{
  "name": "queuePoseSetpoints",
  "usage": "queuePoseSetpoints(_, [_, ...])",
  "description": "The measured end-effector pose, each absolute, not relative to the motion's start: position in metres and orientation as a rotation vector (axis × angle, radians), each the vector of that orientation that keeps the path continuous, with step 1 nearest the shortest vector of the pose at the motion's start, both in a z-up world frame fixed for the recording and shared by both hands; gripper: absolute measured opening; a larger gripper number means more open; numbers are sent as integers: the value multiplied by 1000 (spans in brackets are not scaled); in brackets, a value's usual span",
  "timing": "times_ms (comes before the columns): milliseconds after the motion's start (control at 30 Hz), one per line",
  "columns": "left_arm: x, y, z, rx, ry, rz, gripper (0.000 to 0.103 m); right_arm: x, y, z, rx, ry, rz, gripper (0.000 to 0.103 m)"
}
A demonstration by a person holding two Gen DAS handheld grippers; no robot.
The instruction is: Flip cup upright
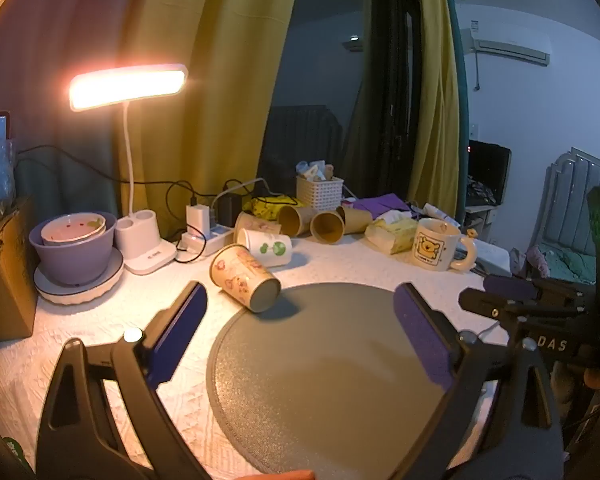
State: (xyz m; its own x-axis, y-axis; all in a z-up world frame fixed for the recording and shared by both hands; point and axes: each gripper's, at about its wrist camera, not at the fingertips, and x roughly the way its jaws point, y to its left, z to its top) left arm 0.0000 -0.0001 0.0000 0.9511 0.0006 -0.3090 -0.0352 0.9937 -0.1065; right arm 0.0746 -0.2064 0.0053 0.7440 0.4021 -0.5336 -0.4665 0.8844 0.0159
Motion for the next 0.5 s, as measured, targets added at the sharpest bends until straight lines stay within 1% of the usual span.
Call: queuePoseSetpoints(500, [-1,0,0,-112,316,6,95,74,-206,6,-116,553,479,54])
